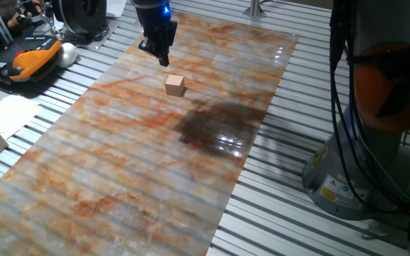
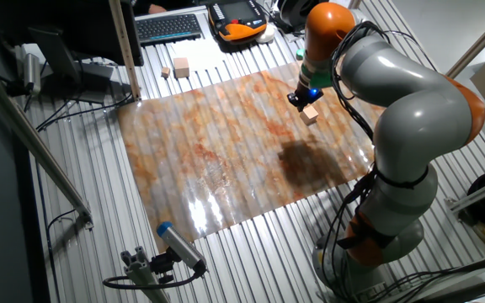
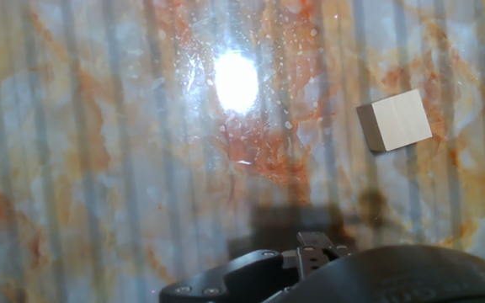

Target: Use the gripper to push the small block from left to right

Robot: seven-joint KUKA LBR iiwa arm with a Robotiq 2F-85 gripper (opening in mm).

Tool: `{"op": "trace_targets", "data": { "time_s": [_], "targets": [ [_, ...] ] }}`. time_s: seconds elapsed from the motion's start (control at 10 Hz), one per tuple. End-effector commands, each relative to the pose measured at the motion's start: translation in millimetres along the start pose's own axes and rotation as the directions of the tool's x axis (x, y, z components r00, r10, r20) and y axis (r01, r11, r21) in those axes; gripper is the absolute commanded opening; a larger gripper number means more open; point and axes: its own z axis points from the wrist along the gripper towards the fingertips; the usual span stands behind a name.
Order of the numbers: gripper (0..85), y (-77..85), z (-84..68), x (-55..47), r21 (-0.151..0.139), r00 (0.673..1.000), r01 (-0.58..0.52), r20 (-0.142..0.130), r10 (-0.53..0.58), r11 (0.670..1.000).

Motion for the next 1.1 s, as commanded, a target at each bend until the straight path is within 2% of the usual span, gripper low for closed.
{"op": "trace_targets", "data": {
  "time_s": [0.0,0.5,1.0],
  "targets": [
    [0.0,0.0,0.0,0.0,0.000,1.000,-0.002,0.000,0.002,1.000],
    [0.0,-0.2,0.0,-0.1,0.002,0.998,-0.054,-0.010,0.054,0.999],
    [0.0,-0.2,-0.1,-0.3,0.002,0.998,-0.059,-0.015,0.059,0.998]
  ]
}}
